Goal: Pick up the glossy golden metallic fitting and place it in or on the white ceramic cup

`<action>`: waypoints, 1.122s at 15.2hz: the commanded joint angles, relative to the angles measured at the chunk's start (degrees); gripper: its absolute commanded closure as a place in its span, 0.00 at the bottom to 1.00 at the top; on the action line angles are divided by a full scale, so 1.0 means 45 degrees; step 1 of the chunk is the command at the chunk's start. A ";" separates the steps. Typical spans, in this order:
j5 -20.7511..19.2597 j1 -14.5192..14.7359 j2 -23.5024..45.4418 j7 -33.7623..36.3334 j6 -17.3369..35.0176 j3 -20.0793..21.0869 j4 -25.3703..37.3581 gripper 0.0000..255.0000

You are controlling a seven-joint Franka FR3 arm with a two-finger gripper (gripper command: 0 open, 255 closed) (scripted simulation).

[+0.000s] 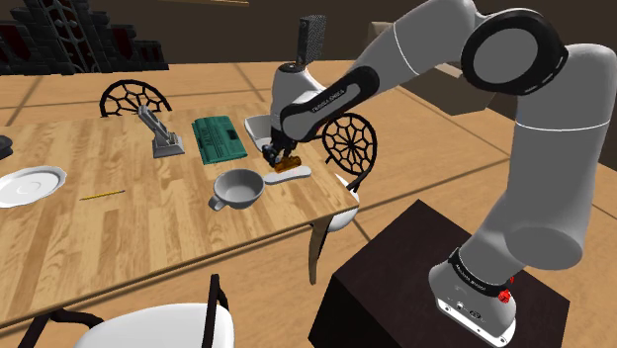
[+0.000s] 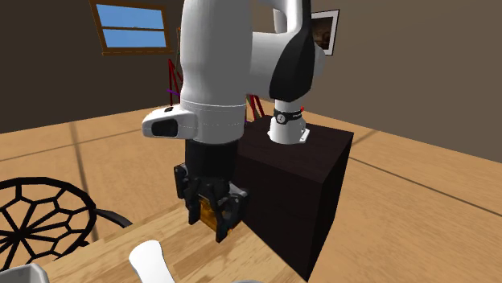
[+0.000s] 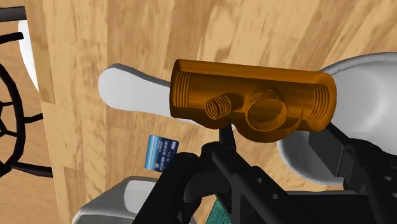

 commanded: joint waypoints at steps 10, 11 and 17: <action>-0.0184 0.1839 0.4134 0.1578 -0.3260 0.0188 0.7215 1.00; -0.0183 0.2001 0.4651 0.1658 -0.3674 0.0193 0.8134 1.00; -0.0227 0.2152 0.5569 0.1789 -0.3511 0.0153 0.8879 1.00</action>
